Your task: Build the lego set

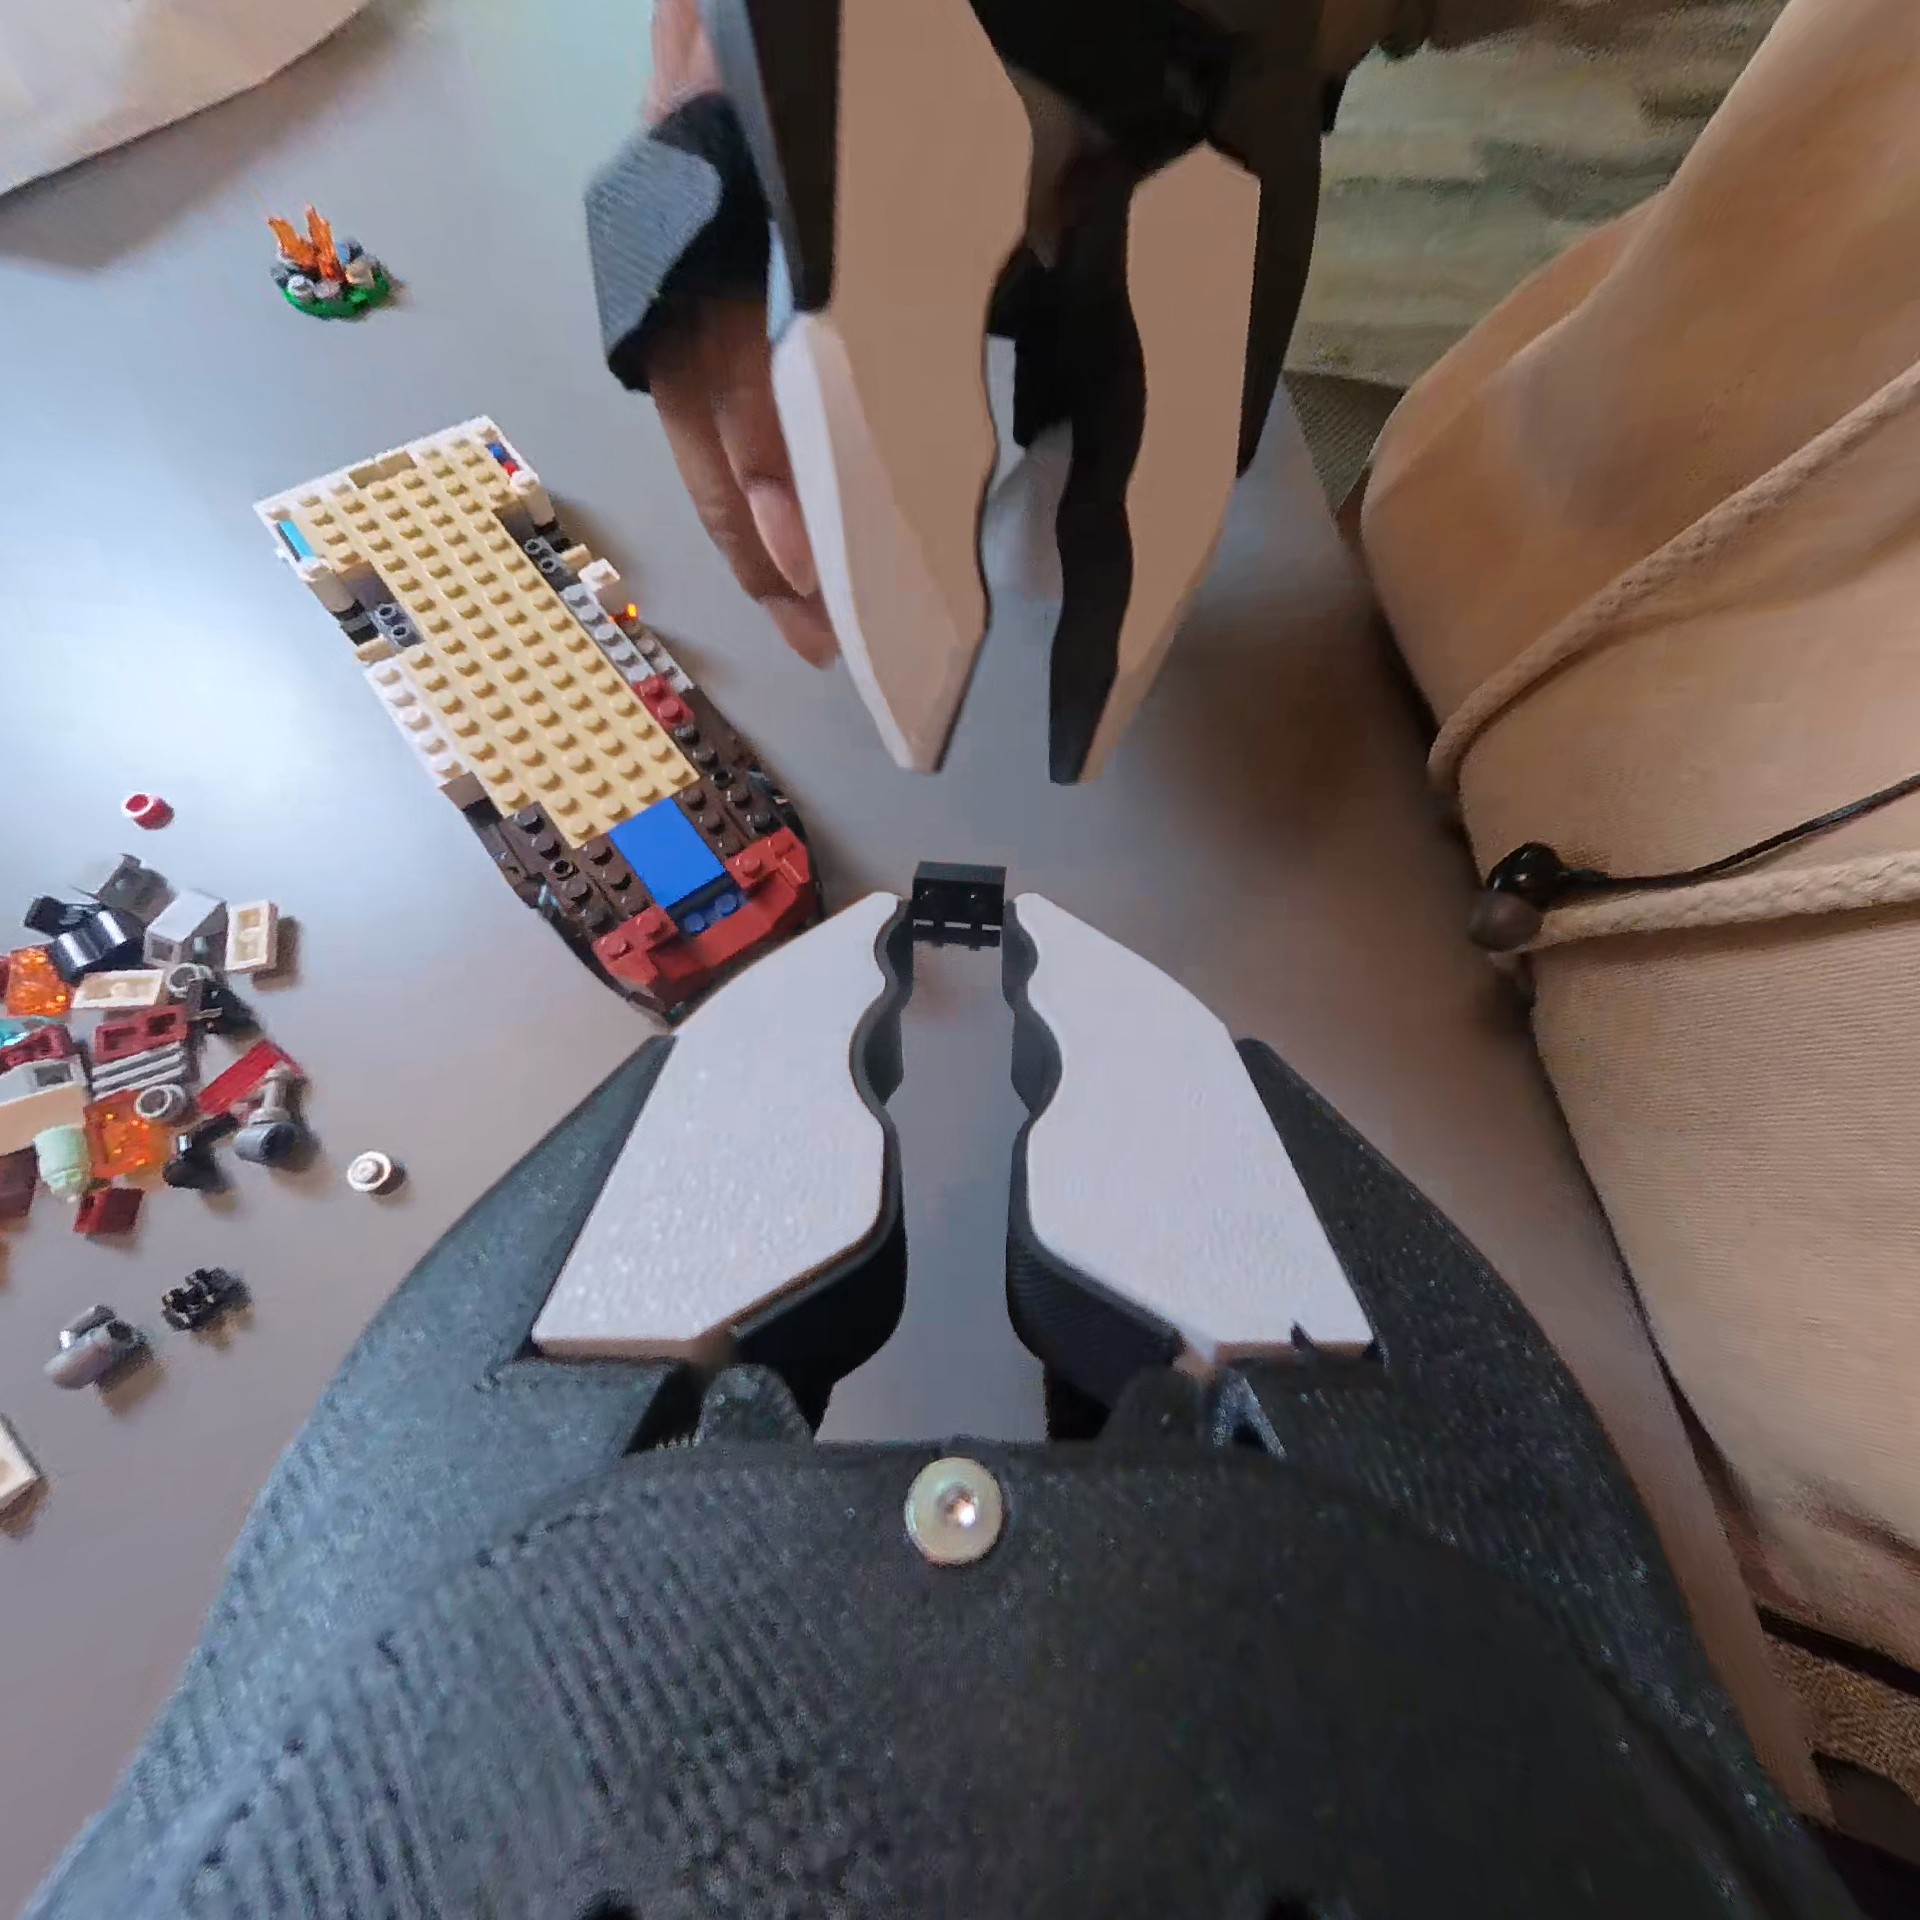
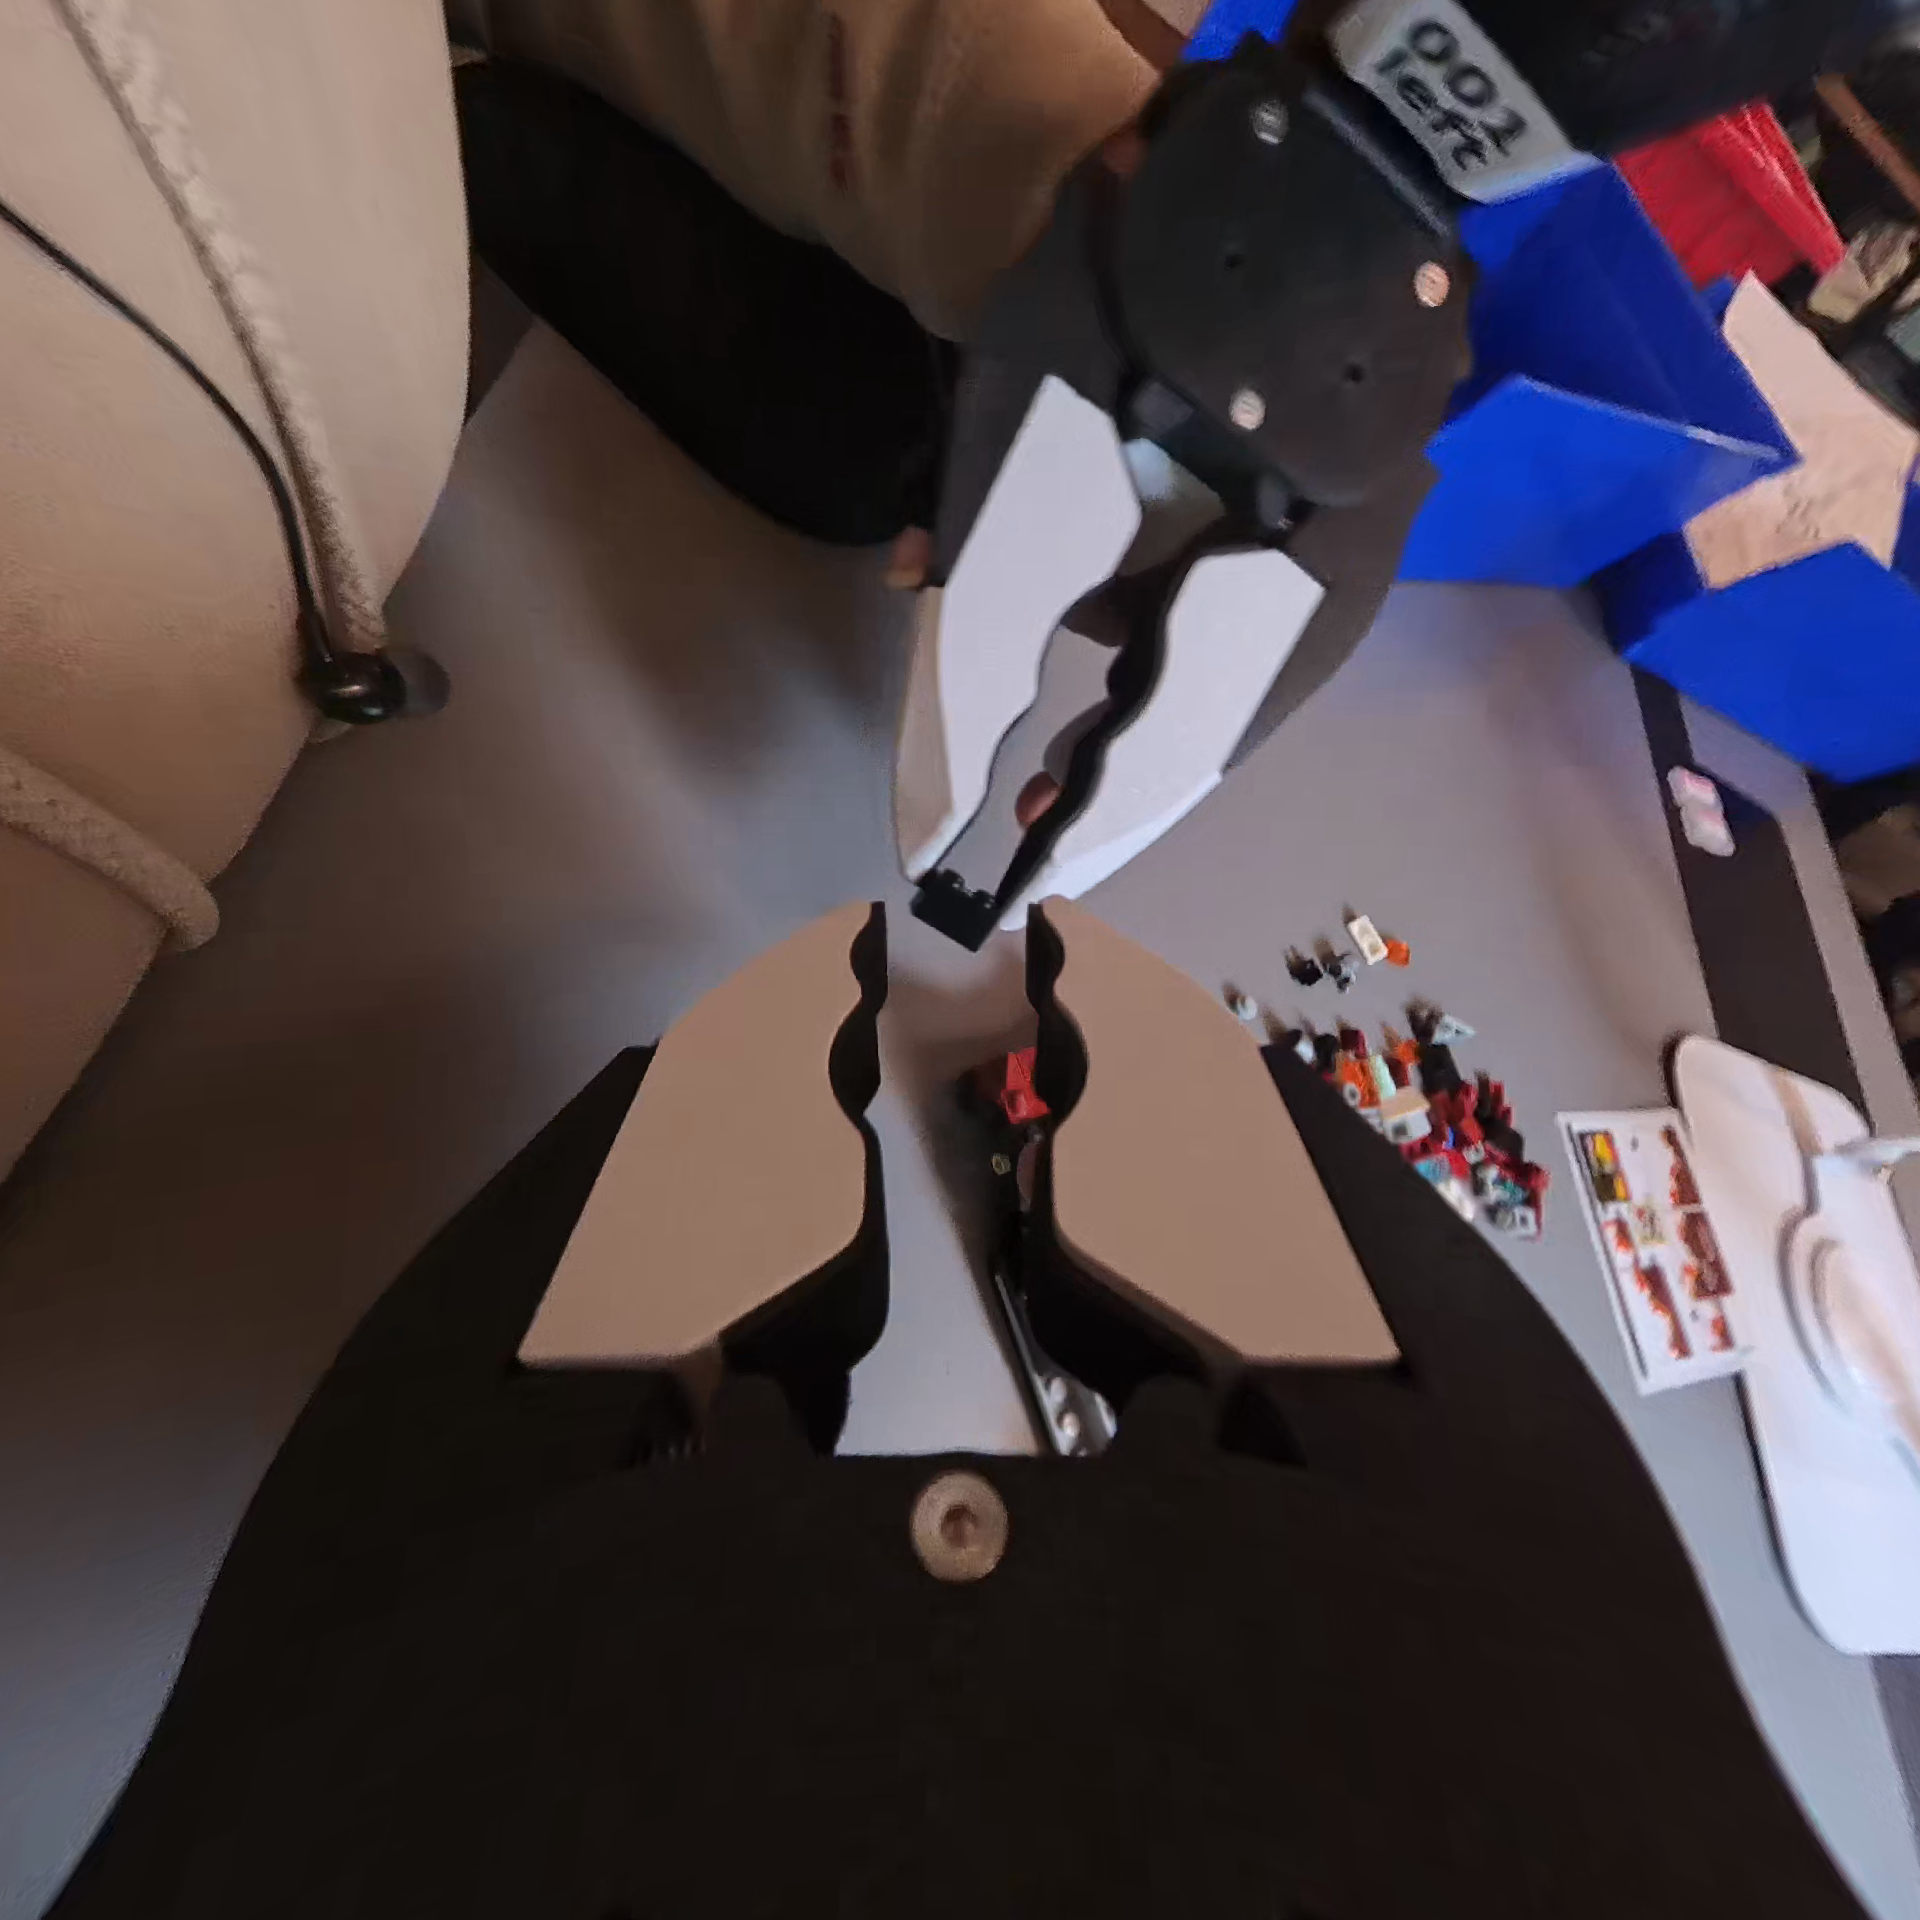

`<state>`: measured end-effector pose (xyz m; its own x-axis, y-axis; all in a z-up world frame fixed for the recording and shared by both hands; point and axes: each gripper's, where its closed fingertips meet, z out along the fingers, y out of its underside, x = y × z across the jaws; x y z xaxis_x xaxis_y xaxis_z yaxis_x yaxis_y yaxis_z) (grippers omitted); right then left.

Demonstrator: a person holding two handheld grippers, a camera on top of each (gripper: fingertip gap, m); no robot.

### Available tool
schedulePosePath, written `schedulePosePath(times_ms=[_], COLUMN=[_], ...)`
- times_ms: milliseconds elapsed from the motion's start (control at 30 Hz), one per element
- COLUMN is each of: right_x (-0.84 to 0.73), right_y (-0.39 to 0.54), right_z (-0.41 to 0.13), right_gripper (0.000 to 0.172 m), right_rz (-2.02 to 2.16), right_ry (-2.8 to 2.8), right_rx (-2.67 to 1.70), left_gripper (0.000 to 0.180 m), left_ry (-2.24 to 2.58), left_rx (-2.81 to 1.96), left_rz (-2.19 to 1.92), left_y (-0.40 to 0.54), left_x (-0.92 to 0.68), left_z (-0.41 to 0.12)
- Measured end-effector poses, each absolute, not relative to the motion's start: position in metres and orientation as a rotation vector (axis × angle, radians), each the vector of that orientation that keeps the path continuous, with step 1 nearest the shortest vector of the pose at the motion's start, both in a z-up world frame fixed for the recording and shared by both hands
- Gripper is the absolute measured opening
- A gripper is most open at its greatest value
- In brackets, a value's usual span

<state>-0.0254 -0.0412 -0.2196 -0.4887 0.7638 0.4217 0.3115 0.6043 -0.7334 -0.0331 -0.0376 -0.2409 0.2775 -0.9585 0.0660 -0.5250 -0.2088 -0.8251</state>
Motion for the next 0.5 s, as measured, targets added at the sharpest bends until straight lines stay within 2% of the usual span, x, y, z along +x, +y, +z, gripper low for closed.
schedulePosePath(times_ms=[200,267,500], right_x=[-0.032,-0.035,-0.035], right_y=[-0.049,-0.049,-0.041], right_z=[-0.225,-0.223,-0.202], right_gripper=[0.025,0.018,0.013], right_rz=[0.577,0.547,0.636], right_ry=[-2.118,-2.09,-1.87], right_rx=[-0.63,-0.598,-0.641], left_gripper=[0.016,0.016,0.02], left_ry=[1.294,1.297,1.155], left_rx=[-1.815,-1.818,-1.777], left_rz=[-0.898,-0.909,-1.05], left_y=[-0.045,-0.046,-0.04], left_x=[-0.029,-0.029,-0.031], left_z=[-0.226,-0.226,-0.207])
